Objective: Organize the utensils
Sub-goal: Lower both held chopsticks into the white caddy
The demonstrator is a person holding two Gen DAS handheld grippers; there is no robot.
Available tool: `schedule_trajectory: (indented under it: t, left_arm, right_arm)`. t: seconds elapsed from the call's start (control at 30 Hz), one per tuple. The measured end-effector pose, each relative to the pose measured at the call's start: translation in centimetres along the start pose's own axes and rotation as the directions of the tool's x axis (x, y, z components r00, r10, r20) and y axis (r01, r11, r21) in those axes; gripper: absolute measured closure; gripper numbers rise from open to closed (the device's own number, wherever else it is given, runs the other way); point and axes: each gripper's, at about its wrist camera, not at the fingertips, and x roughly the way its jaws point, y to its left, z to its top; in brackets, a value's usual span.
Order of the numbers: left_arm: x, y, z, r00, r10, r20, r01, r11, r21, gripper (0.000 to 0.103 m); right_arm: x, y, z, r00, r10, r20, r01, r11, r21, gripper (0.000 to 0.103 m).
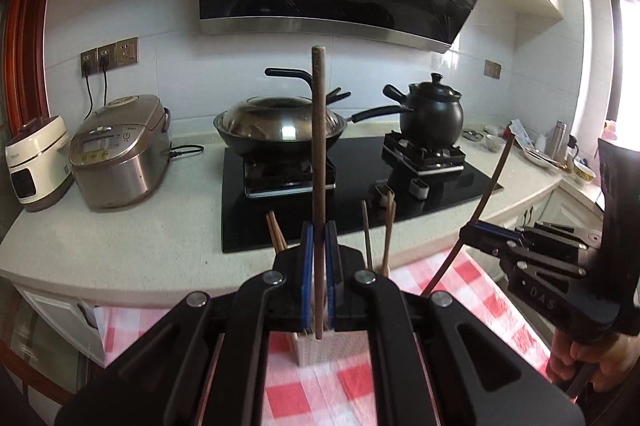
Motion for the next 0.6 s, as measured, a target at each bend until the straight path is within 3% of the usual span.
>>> schedule_trajectory:
  t: [0.37,0.6]
  left_arm:
    - [5.8,1.1,-0.3,0.998,0.008,-0.062,-0.01,0.999,-0.034,0.097]
    - [9.9,1.7,-2.9,0.985,-0.029,-0.169,0.018,0.997,-0.069,0.097]
  right_arm:
    - [4.3,-0.2,0.7,0.998,0.02,-0.057,-0.019,1.0,0.009,0.095]
    - [7.7,-0.9,-1.2,0.987,0.045,-0.154,-0.041,0.999,0.028,0.094]
